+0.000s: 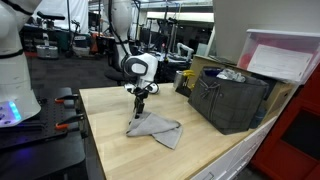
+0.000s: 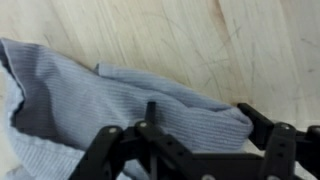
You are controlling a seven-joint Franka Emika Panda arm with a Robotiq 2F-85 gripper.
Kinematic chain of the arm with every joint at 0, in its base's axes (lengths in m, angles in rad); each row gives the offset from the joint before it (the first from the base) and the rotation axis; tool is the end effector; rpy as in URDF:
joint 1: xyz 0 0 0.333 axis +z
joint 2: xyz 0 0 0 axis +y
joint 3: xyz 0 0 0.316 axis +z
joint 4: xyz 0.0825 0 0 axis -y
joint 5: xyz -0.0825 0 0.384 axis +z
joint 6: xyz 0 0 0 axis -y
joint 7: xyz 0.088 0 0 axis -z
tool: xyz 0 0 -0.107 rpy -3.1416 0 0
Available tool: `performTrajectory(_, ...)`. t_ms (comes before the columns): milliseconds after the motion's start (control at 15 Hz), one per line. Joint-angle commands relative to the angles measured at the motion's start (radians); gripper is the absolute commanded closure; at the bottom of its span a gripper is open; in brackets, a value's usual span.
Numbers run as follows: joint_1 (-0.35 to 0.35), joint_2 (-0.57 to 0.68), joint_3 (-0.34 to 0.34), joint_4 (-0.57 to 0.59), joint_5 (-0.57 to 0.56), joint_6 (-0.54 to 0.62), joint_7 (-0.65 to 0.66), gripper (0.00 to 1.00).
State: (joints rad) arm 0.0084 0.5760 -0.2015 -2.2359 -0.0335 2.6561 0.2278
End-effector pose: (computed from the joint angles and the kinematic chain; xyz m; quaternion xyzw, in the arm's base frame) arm 0.5056 -0.1068 0.1032 0.9787 -0.1813 -0.0718 0.0636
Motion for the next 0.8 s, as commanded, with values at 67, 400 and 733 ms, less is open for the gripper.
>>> performTrajectory(67, 0.105, -0.005, -0.131, -0.011, -0.135, 0.049, 0.133, 0.58)
performTrajectory(400, 0.138, -0.07, -0.158, -0.04, -0.184, 0.02, 0.14, 0.95)
performTrajectory(733, 0.074, -0.185, -0.083, -0.08, -0.192, -0.092, -0.024, 0.97)
